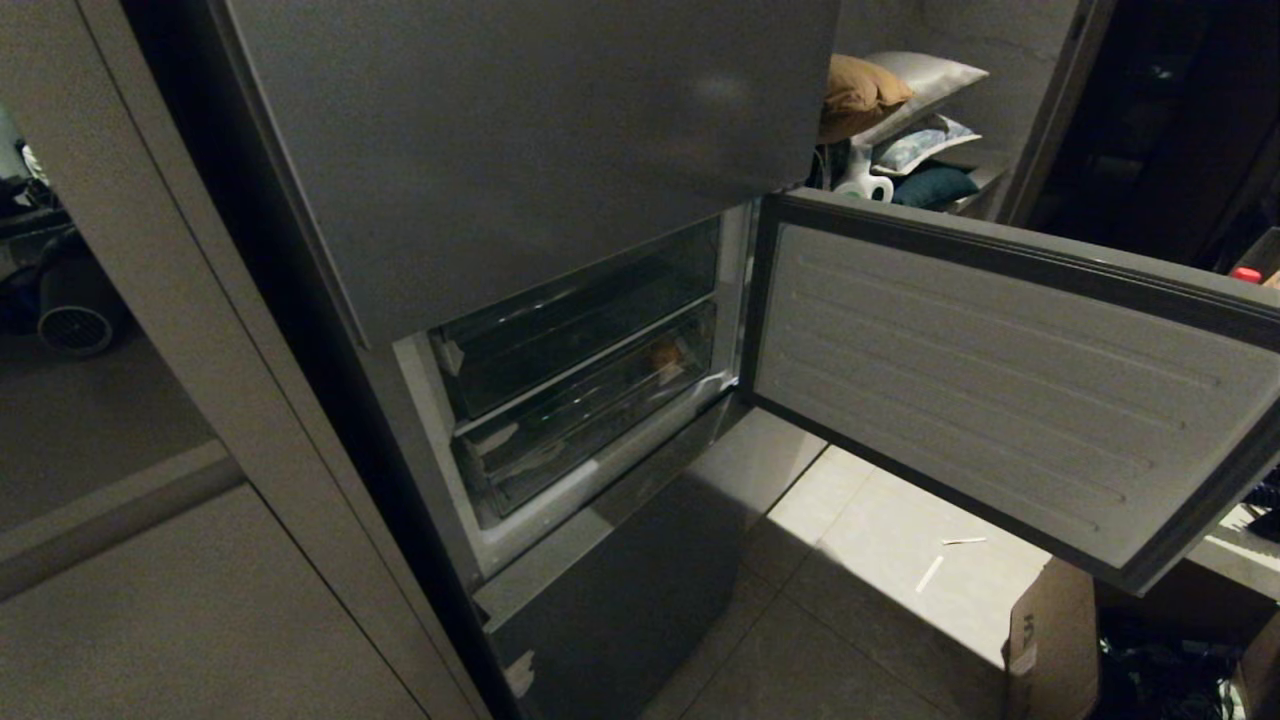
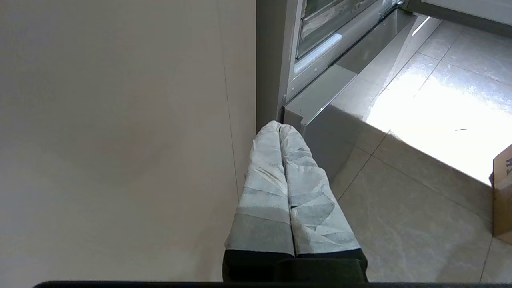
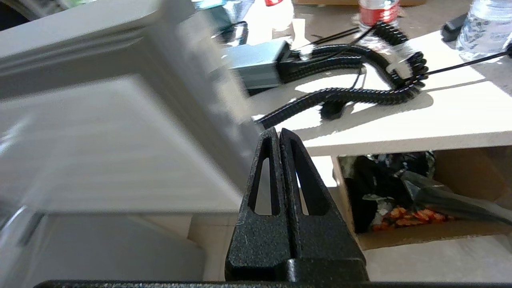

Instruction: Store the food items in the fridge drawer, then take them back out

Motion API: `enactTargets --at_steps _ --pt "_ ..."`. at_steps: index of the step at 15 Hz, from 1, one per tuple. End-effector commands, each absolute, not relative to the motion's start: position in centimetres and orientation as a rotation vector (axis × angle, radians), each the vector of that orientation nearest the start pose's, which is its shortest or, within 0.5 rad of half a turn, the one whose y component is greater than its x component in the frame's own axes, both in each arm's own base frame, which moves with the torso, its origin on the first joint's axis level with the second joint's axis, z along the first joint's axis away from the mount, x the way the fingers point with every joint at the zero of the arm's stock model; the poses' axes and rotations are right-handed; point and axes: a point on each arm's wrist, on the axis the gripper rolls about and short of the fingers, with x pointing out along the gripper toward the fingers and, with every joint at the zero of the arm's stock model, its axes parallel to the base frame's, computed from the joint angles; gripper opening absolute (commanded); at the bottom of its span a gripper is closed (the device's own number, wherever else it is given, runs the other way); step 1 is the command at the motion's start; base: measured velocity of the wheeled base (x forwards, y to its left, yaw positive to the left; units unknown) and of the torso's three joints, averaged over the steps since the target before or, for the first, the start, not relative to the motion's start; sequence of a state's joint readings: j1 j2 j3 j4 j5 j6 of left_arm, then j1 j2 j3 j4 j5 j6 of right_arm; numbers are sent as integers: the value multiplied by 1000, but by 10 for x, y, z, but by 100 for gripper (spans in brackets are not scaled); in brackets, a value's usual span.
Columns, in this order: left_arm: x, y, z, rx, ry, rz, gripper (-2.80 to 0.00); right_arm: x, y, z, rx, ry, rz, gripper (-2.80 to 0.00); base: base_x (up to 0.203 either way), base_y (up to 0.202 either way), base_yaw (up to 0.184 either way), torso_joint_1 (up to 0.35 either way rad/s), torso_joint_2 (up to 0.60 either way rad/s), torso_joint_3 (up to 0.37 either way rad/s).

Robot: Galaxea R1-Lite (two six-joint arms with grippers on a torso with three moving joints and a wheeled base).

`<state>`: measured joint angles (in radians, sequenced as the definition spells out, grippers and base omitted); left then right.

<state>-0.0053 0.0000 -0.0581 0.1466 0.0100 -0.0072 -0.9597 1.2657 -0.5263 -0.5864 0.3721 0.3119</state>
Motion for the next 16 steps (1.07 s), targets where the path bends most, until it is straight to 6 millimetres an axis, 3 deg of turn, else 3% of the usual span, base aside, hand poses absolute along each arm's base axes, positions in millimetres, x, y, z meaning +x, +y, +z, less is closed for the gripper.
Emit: enactTargets --at_steps 1,9,16 --pt "-28 0 77 -7 89 4 -280 139 -187 198 441 85 -617 -280 0 0 0 0 0 0" --pt "-28 0 76 -7 90 5 -280 183 -245 205 394 56 -599 -280 0 0 0 0 0 0" --pt "-28 0 76 -7 90 5 -280 227 -236 200 412 80 -429 -280 0 0 0 0 0 0"
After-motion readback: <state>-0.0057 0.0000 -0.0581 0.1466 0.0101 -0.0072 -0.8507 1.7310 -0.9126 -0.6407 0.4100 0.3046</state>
